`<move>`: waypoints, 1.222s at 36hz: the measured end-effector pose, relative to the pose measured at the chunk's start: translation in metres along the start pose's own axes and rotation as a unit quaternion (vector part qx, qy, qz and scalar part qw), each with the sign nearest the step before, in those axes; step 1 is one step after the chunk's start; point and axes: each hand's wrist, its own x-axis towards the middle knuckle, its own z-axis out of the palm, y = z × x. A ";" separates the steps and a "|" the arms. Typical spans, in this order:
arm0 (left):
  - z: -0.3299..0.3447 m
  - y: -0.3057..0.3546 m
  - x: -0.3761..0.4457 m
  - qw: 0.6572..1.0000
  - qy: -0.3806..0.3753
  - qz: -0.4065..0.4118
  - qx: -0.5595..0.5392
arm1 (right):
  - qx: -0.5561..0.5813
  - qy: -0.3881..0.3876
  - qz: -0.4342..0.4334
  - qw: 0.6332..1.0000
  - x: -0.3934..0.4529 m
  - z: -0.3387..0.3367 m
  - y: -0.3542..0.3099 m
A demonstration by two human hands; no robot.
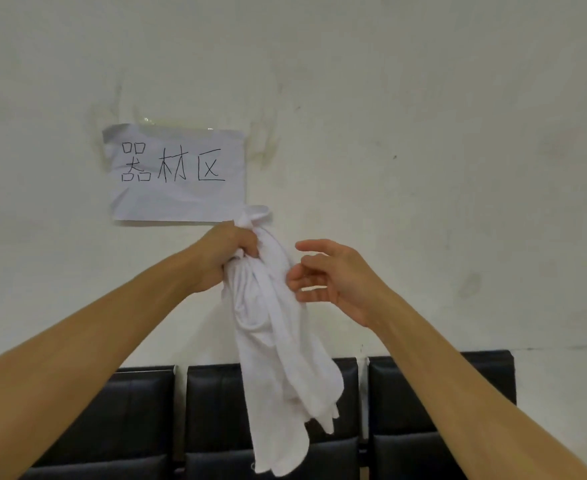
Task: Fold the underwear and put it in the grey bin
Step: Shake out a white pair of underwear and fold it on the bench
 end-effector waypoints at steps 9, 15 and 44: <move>-0.004 0.004 -0.008 0.991 -0.135 -0.001 -0.017 | -0.138 -0.033 0.012 0.990 0.002 0.013 -0.001; -0.015 0.004 -0.015 0.974 -0.227 -0.010 -0.012 | -0.248 0.032 -0.051 0.967 0.009 0.019 0.006; -0.154 -0.020 -0.030 0.989 0.046 -0.143 0.005 | -0.127 0.243 -0.099 0.957 0.004 -0.061 -0.022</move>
